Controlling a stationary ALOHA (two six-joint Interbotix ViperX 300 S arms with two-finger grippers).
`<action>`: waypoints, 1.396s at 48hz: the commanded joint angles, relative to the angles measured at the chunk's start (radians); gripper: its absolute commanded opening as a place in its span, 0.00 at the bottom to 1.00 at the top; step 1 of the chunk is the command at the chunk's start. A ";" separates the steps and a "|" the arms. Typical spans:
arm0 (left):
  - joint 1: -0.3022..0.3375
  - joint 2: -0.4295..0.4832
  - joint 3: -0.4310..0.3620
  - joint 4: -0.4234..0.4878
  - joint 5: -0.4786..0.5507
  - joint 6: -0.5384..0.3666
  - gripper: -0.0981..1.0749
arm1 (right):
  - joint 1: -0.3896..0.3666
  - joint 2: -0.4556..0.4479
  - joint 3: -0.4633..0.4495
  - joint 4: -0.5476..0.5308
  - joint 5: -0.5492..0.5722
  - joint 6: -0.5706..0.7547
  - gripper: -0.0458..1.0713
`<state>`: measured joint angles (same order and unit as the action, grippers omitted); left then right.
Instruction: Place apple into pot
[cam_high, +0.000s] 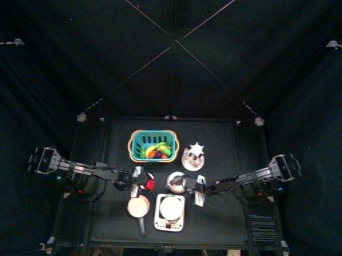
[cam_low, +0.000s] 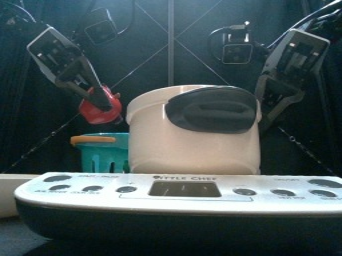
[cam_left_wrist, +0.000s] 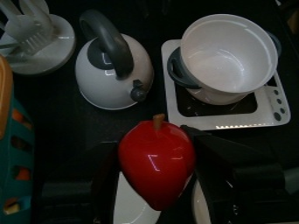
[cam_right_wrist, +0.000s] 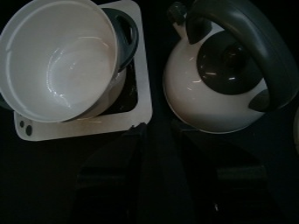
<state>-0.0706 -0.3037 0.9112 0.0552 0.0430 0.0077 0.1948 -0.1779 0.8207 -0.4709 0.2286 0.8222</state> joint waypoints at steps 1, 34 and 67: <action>-0.005 0.000 -0.028 0.000 -0.023 0.000 0.67 | 0.000 -0.011 -0.008 0.000 -0.002 0.000 0.68; -0.176 0.287 -0.314 0.014 -0.121 0.005 0.81 | 0.000 -0.011 0.009 0.012 0.025 0.002 0.68; -0.164 0.308 -0.314 0.029 -0.112 0.002 0.94 | 0.000 -0.011 0.018 0.015 0.025 0.002 0.68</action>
<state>-0.2408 0.0383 0.5952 0.0813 -0.0660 0.0107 0.1948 -0.1779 0.8468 -0.4571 0.2562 0.8253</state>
